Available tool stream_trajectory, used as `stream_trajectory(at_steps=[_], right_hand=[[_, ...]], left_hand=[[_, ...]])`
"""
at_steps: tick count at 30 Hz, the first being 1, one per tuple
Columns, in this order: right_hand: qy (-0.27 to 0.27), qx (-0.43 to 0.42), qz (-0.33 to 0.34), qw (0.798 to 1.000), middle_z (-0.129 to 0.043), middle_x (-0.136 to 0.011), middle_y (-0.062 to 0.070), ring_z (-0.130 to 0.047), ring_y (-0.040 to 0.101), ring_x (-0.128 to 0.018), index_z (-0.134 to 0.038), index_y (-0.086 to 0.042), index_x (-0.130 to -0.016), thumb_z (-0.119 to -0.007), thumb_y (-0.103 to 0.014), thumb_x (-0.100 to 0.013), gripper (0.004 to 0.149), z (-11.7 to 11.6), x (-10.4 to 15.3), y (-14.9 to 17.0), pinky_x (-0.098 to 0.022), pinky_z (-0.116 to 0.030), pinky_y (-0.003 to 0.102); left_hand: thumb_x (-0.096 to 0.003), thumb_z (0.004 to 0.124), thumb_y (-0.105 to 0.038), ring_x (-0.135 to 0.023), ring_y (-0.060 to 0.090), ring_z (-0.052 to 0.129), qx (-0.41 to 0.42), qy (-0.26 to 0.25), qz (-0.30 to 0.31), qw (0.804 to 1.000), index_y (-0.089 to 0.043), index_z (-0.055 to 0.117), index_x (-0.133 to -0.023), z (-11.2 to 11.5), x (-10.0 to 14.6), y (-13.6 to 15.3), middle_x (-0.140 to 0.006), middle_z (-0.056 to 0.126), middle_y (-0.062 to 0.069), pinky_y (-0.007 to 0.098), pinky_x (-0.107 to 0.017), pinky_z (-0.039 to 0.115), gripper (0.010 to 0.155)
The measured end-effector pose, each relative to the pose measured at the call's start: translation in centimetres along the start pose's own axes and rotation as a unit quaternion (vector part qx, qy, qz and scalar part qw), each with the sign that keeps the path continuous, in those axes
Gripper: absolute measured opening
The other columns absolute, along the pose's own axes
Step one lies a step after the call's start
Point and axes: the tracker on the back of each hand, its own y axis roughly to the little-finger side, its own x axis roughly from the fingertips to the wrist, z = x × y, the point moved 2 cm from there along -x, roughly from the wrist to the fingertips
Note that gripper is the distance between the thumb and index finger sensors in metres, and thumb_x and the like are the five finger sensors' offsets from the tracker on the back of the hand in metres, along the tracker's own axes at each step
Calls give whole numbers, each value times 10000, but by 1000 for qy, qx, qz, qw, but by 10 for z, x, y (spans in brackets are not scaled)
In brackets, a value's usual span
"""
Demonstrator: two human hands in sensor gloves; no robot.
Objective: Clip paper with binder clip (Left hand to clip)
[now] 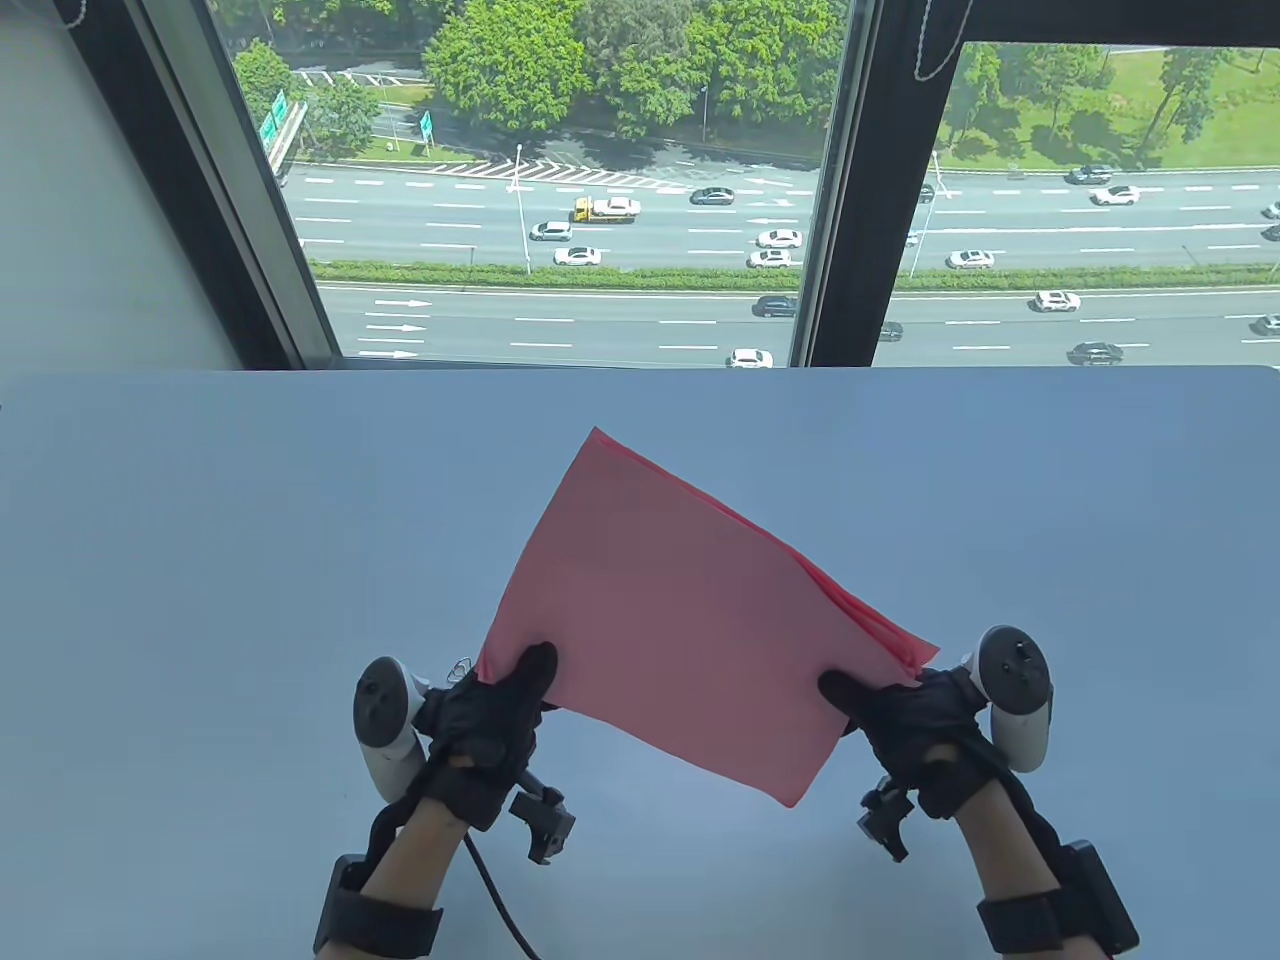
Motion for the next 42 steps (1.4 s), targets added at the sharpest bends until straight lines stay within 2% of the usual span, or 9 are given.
stream_trajectory(at_steps=[7, 13, 20, 25, 29, 31, 35, 38, 42], right_hand=[[12, 0, -13, 1000, -1044, -670, 92, -1063, 335, -469, -878, -187, -890, -832, -294, -441, 464, 13, 0, 7, -357, -853, 494], [17, 9, -14, 1000, -1044, -664, 95, -1058, 341, -465, -888, -180, -879, -835, -281, -439, 455, 20, 1, 3, -363, -844, 505], [20, 91, -9, 996, -1039, -680, 97, -1048, 354, -486, -918, -161, -846, -848, -267, -424, 441, 31, 5, -11, -371, -838, 511], [-11, 98, -14, 995, -1035, -692, 95, -1038, 367, -509, -921, -161, -845, -849, -261, -425, 437, 30, 5, -14, -390, -827, 527], [-61, 84, -21, 994, -1033, -692, 106, -1033, 376, -509, -927, -154, -839, -853, -254, -427, 431, 23, 4, -12, -403, -816, 545], [-72, 86, -24, 993, -1036, -688, 109, -1035, 377, -507, -932, -146, -832, -857, -252, -421, 432, 20, 4, -12, -410, -814, 551], [-69, 110, -25, 991, -1036, -692, 109, -1033, 381, -514, -933, -141, -831, -858, -253, -420, 432, 15, 3, -12, -419, -811, 557], [-32, 138, -6, 990, -1026, -718, 118, -1034, 390, -524, -913, -138, -853, -859, -256, -427, 445, 15, 4, -15, -419, -809, 563], [14, 188, 44, 981, -1014, -744, 113, -1025, 398, -565, -894, -143, -867, -855, -274, -436, 452, 8, 5, -21, -436, -803, 576]], left_hand=[[-490, 750, -455, -715, 355, 1005, -39, 7, -26, 999, -222, 894, -908, -12, -2, 0, -893, 953, 102, 523, -525, 826, 500], [-489, 732, -463, -766, 404, 946, -71, 25, -30, 997, -179, 828, -974, -12, -3, -1, -949, 893, 138, 558, -552, 775, 570], [-459, 814, -545, -775, 416, 919, -244, -63, 10, 968, -204, 691, -1058, -25, 1, -18, -1016, 813, 128, 542, -505, 790, 700], [-420, 863, -626, -999, 463, 615, -270, 15, -30, 962, -259, 397, -1147, -15, -1, -14, -1172, 519, 141, 613, -646, 619, 938], [-397, 890, -633, -1026, 465, 561, -302, 62, -41, 950, -252, 365, -1146, -6, -3, -5, -1180, 492, 144, 627, -666, 586, 991], [-397, 901, -610, -991, 452, 664, -297, 76, -44, 951, -263, 424, -1143, -4, -4, -3, -1148, 608, 130, 618, -643, 634, 951], [-437, 890, -515, -784, 393, 941, -246, 139, -56, 958, -307, 704, -1057, 6, -4, 7, -999, 870, 94, 558, -540, 777, 680], [-481, 807, -421, -709, 377, 998, -229, 131, -4, 965, -279, 826, -974, 13, -5, 3, -914, 952, 97, 549, -500, 806, 514], [-477, 788, -413, -722, 363, 996, -302, 106, 58, 946, -286, 854, -945, 21, -2, -5, -886, 979, 61, 549, -517, 801, 489]])
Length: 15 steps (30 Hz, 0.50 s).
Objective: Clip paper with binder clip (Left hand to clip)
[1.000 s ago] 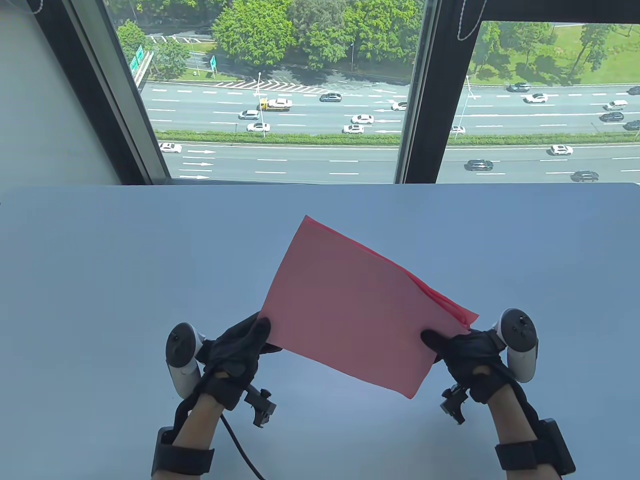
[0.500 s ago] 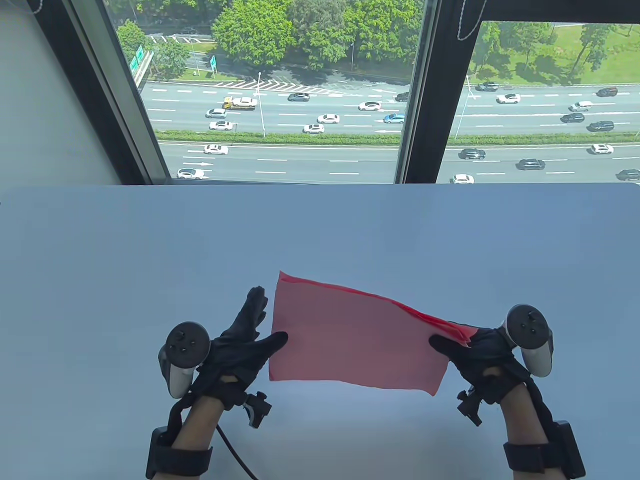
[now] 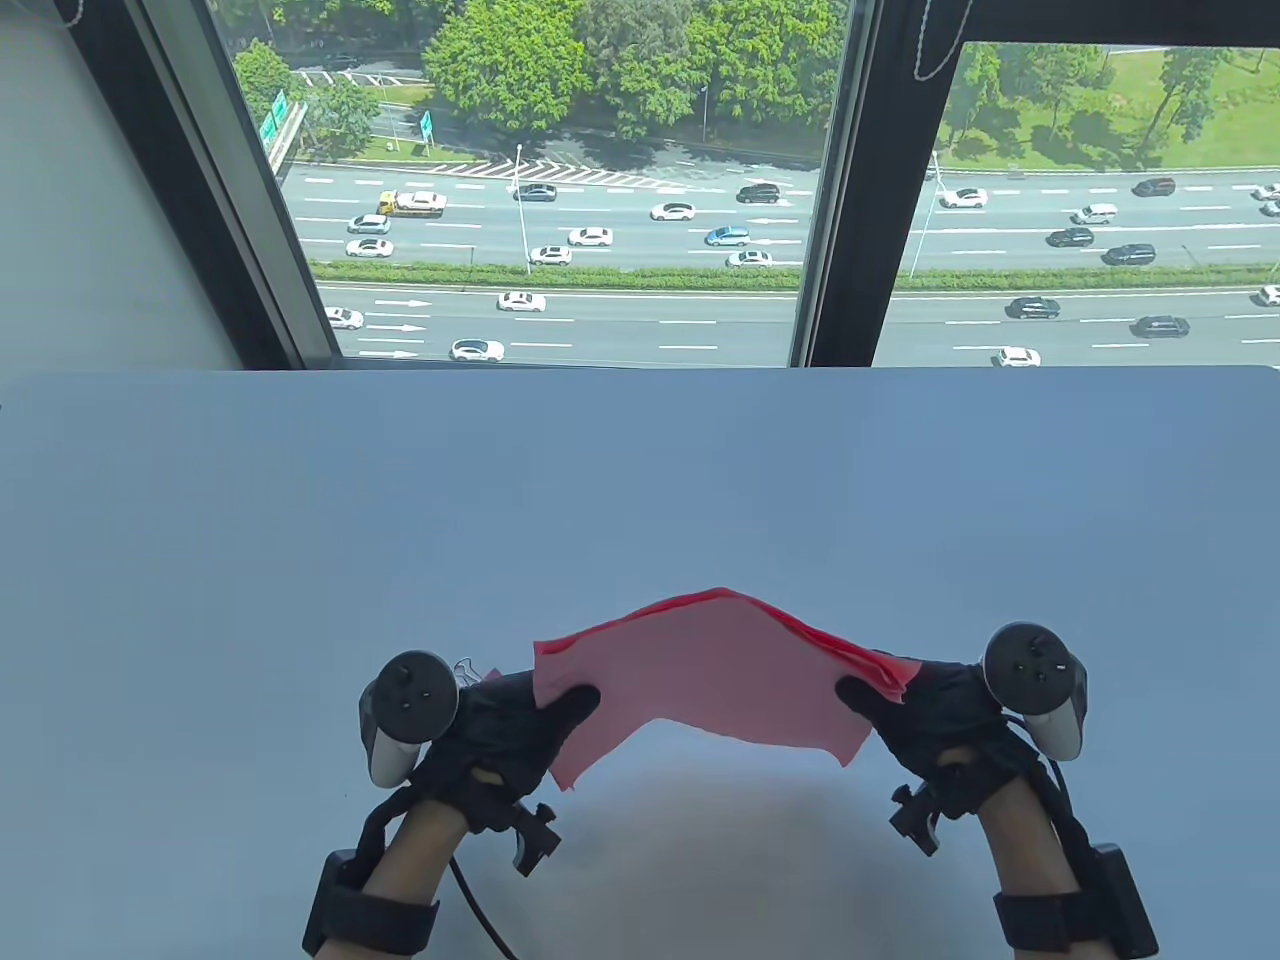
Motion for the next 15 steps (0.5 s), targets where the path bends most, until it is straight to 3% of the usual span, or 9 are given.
stream_trajectory(at_steps=[3, 5, 9, 12, 14, 15], right_hand=[[10, 20, 9, 1000, -1005, -757, 119, -1020, 404, -572, -875, -149, -888, -870, -306, -433, 482, -5, 0, 2, -437, -803, 579], [-6, 32, -3, 999, -962, -809, 148, -998, 421, -616, -772, -142, -969, -896, -340, -426, 591, -11, 0, 6, -448, -794, 588], [4, 35, 3, 999, -1005, -750, 127, -1019, 408, -575, -862, -136, -894, -861, -279, -440, 476, -12, 0, 5, -434, -802, 583], [25, 35, 16, 999, -1009, -741, 133, -1025, 406, -563, -876, -131, -879, -864, -304, -438, 474, -10, 0, 1, -426, -809, 575], [-14, 62, -13, 998, -997, -761, 132, -1018, 410, -581, -866, -128, -888, -860, -308, -442, 481, -15, -1, 7, -435, -804, 580], [-27, 65, -19, 997, -1000, -753, 132, -1019, 408, -579, -863, -122, -885, -853, -300, -448, 472, -17, -1, 9, -436, -802, 582]], left_hand=[[-469, 809, -424, -780, 379, 954, -25, 14, -13, 1000, -299, 833, -965, 7, 0, 6, -931, 943, 63, 570, -548, 773, 512], [-459, 838, -465, -836, 391, 904, -36, 40, -38, 998, -290, 712, -1046, 13, 0, 15, -999, 871, 67, 579, -573, 749, 625], [-479, 792, -389, -792, 381, 945, -20, 39, -26, 999, -291, 802, -985, 17, -2, 18, -945, 931, 60, 580, -563, 757, 515], [-471, 810, -416, -797, 377, 942, -28, 31, -20, 999, -290, 801, -987, 18, -2, 15, -952, 923, 62, 576, -564, 759, 531], [-481, 793, -407, -808, 386, 931, -45, 68, -57, 995, -302, 787, -995, 22, -2, 23, -963, 914, 60, 581, -569, 753, 525], [-487, 785, -406, -797, 379, 942, -36, 73, -43, 996, -300, 780, -999, 22, -1, 24, -957, 918, 57, 579, -566, 758, 523]])
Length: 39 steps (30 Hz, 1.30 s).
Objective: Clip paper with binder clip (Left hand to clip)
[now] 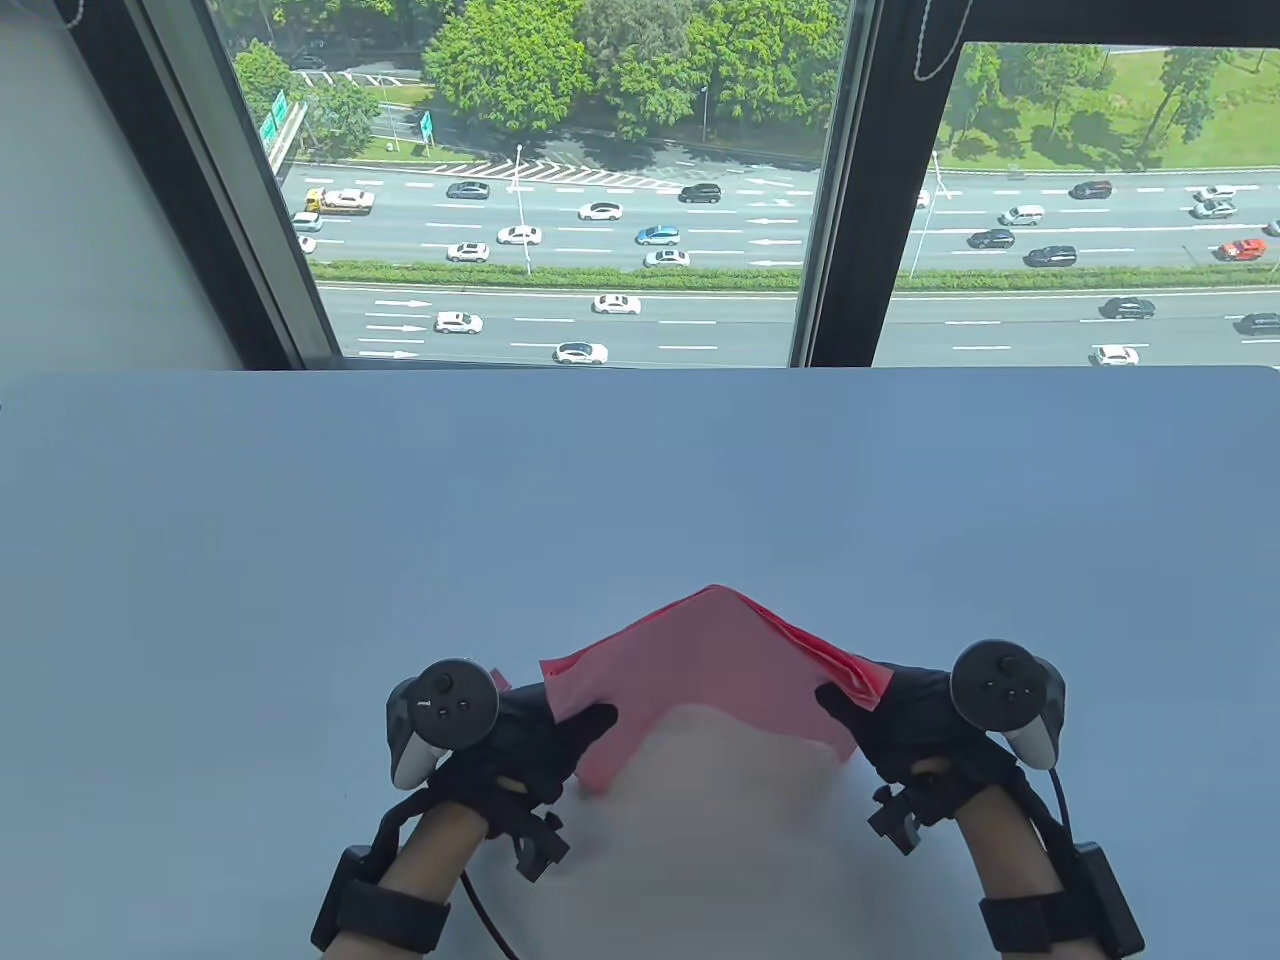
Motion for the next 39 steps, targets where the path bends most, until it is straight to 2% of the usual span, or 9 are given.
stream_trajectory(at_steps=[3, 5, 6, 8, 13, 19, 22, 25, 39], right_hand=[[36, -29, 26, 999, -1012, -730, 139, -1032, 402, -548, -878, -105, -870, -853, -298, -445, 468, 4, 0, -7, -417, -814, 569], [48, -27, 34, 998, -1012, -729, 141, -1033, 402, -546, -880, -105, -868, -859, -304, -442, 472, 4, 1, -10, -415, -815, 567], [40, -13, 27, 999, -1013, -729, 140, -1033, 401, -547, -880, -105, -869, -860, -302, -442, 471, 1, -1, -9, -417, -815, 566], [-24, 15, -9, 1000, -1008, -736, 125, -1031, 395, -558, -852, -109, -886, -845, -311, -451, 480, -9, -2, 0, -427, -811, 568], [-3, -40, -2, 999, -1022, -713, 129, -1038, 390, -538, -859, -115, -888, -848, -279, -446, 472, 3, -2, 0, -416, -817, 559], [-64, -144, -22, 987, -1042, -665, 119, -1051, 365, -492, -854, -197, -909, -846, -254, -442, 471, 10, -3, 7, -406, -823, 543], [-105, -192, -30, 975, -1051, -640, 116, -1057, 354, -469, -883, -188, -887, -851, -246, -439, 453, 9, -2, 11, -398, -828, 537], [-115, -220, -23, 968, -1063, -604, 111, -1070, 333, -427, -904, -168, -867, -856, -239, -432, 443, 11, -2, 11, -376, -843, 521], [-137, -259, -36, 956, -1065, -556, 83, -1075, 291, -382, -903, -103, -848, -851, -251, -429, 448, 1, -3, 20, -357, -856, 493]], left_hand=[[-478, 785, -395, -770, 380, 960, 5, -54, 34, 998, -269, 810, -980, -7, 2, -11, -936, 933, 72, 577, -554, 766, 518], [-477, 785, -406, -777, 375, 957, 2, -61, 31, 998, -281, 808, -981, -9, 2, -13, -941, 931, 64, 573, -557, 766, 520], [-478, 785, -406, -776, 377, 958, 0, -48, 13, 999, -284, 808, -984, -7, 1, -9, -942, 932, 67, 573, -557, 767, 520], [-490, 773, -412, -784, 383, 949, -7, 9, -6, 1000, -299, 781, -999, 0, 1, 1, -947, 924, 65, 579, -562, 759, 521], [-486, 770, -395, -743, 378, 977, 45, -18, -7, 999, -282, 825, -971, -11, 0, 2, -915, 954, 67, 561, -533, 787, 502], [-490, 777, -393, -664, 352, 1027, 128, 67, -25, 989, -269, 853, -954, -17, 0, 1, -854, 998, 62, 532, -496, 819, 486], [-482, 783, -383, -591, 317, 1067, 159, 98, -28, 982, -266, 865, -942, -16, -1, 1, -797, 1033, 64, 500, -451, 854, 482], [-480, 786, -374, -512, 291, 1095, 187, 131, -33, 973, -264, 856, -951, -13, -1, 2, -740, 1056, 67, 475, -410, 874, 489], [-486, 772, -368, -420, 245, 1111, 252, 166, -41, 952, -241, 807, -977, 6, -1, 9, -717, 1058, 57, 442, -351, 896, 509]])
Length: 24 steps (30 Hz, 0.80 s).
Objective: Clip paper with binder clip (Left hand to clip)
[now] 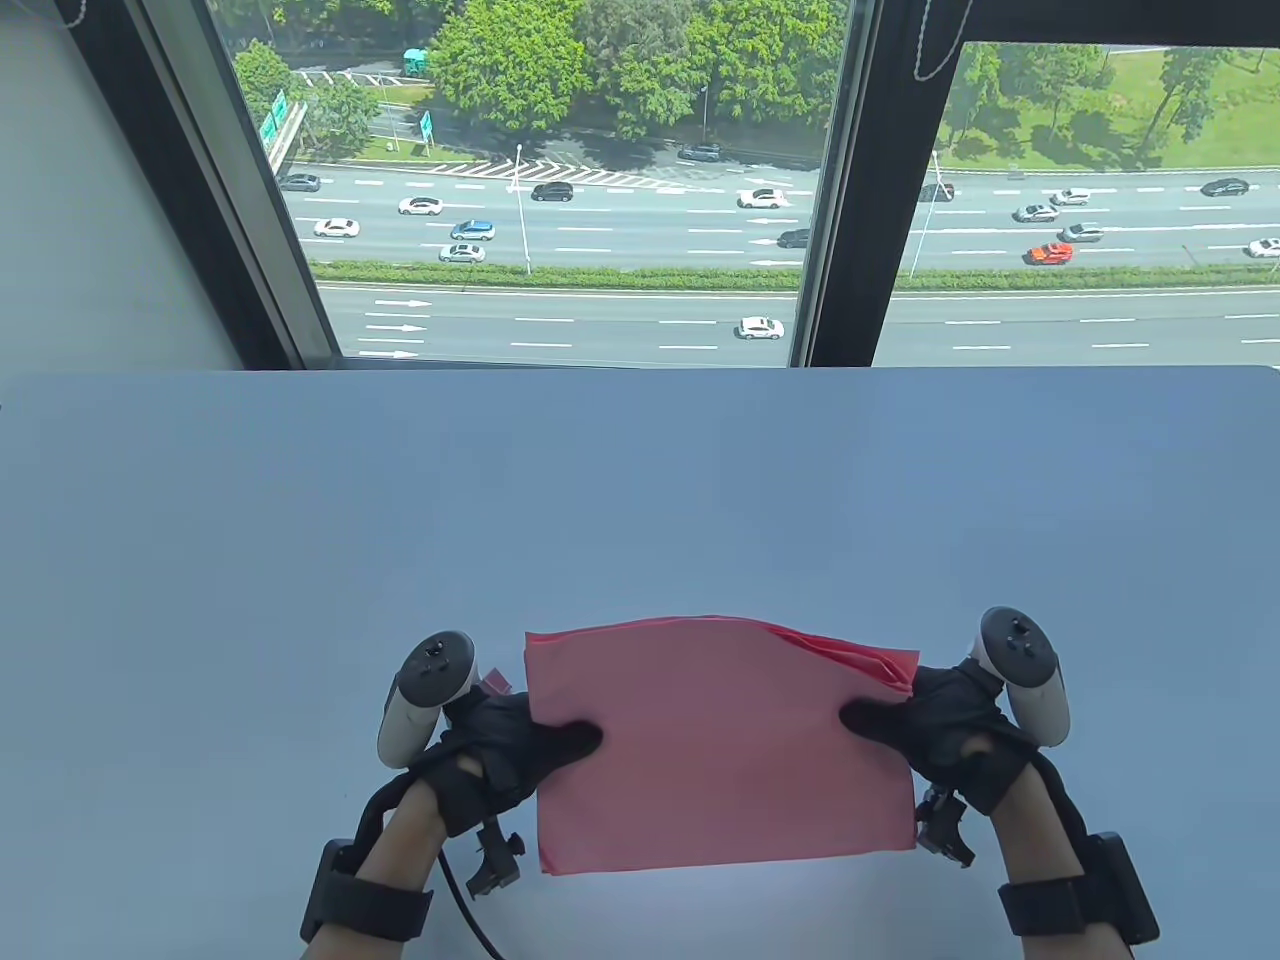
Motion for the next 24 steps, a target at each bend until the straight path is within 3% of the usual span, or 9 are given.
stream_trajectory(at_steps=[5, 9, 14, 18, 24], right_hand=[[-3, -10, 3, 1000, -1065, -552, 77, -1074, 288, -383, -901, -99, -847, -852, -258, -430, 449, -2, -1, -1, -359, -856, 491], [20, -4, 4, 1000, -1057, -599, 77, -1067, 317, -428, -888, -106, -858, -867, -273, -440, 451, -1, 0, -3, -380, -843, 511], [71, 41, -7, 997, -998, -726, 113, -1033, 353, -529, -763, -107, -974, -896, -380, -432, 621, 8, 6, -4, -418, -820, 531], [97, 29, -15, 995, -966, -767, 153, -1017, 383, -550, -666, -61, -1022, -867, -502, -439, 759, 14, 9, -1, -416, -810, 544], [135, 33, -20, 990, -948, -788, 164, -1010, 391, -555, -629, -59, -1038, -843, -560, -443, 807, 18, 11, 5, -412, -809, 542]], left_hand=[[-482, 774, -359, -395, 233, 1115, 11, -2, 10, 1000, -213, 821, -965, 0, 0, -3, -690, 1065, 61, 435, -340, 901, 507], [-474, 778, -341, -367, 225, 1116, 6, -33, 26, 999, -191, 848, -946, -4, 2, -10, -661, 1074, 70, 430, -320, 905, 500], [-467, 784, -343, -358, 223, 1117, 5, -67, 35, 997, -213, 872, -937, -10, 6, -12, -650, 1081, 72, 427, -314, 906, 495], [-467, 782, -346, -357, 224, 1117, 21, -87, 46, 995, -225, 872, -938, -15, 7, -12, -651, 1080, 69, 426, -312, 906, 494], [-467, 779, -348, -368, 228, 1115, 31, -135, 67, 988, -240, 869, -940, -21, 12, -14, -660, 1076, 67, 430, -320, 904, 493]])
